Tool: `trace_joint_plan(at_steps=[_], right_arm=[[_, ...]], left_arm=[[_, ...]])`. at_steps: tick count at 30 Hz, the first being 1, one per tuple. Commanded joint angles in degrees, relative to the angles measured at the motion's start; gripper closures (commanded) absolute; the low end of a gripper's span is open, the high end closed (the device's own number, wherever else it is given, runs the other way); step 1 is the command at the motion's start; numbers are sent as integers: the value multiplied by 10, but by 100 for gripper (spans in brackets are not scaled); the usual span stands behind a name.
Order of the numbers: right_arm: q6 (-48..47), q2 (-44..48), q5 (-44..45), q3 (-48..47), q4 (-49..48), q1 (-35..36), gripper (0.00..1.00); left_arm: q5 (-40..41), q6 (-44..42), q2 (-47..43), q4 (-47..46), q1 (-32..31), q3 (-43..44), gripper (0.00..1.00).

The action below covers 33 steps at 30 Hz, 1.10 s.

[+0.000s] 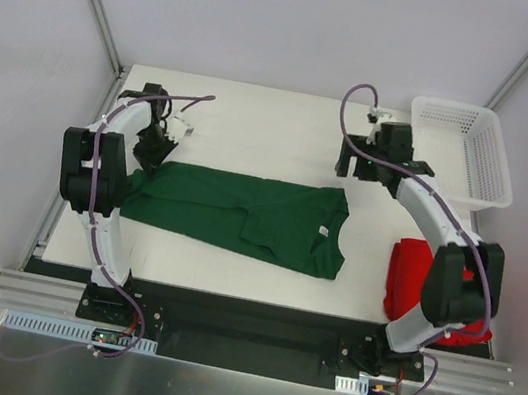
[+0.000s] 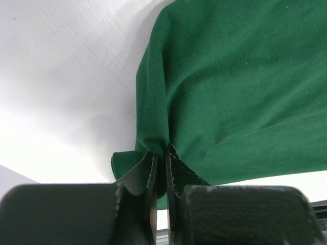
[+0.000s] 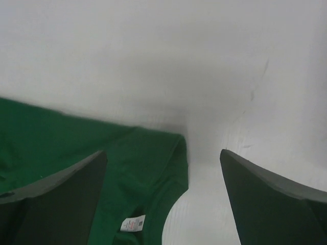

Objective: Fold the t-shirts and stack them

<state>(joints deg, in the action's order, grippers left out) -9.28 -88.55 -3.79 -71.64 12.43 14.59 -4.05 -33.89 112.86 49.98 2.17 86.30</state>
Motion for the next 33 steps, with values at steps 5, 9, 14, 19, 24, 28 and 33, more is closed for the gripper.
trace_joint_plan(at_steps=[5, 9, 14, 19, 24, 28, 33], right_arm=[[48, -151, 33, -132, 213, 40, 1], [45, -205, 63, -188, 255, 43, 9], [24, -219, 109, -188, 243, 54, 19], [21, -221, 131, -153, 231, 54, 21], [19, -224, 137, -133, 226, 53, 23], [23, -237, 119, -129, 226, 48, 27], [29, -260, 82, -141, 222, 40, 35]], left_arm=[[-24, 4, -15, 15, -6, 17, 100], [-24, 4, -19, 16, -6, 11, 100], [-23, 4, -26, 15, -7, -3, 100], [-10, 1, -26, 13, -5, -11, 100], [-8, 3, -28, 13, -5, -9, 100], [-6, 4, -33, 13, -5, -11, 100], [-2, 2, -37, 13, -5, -16, 100]])
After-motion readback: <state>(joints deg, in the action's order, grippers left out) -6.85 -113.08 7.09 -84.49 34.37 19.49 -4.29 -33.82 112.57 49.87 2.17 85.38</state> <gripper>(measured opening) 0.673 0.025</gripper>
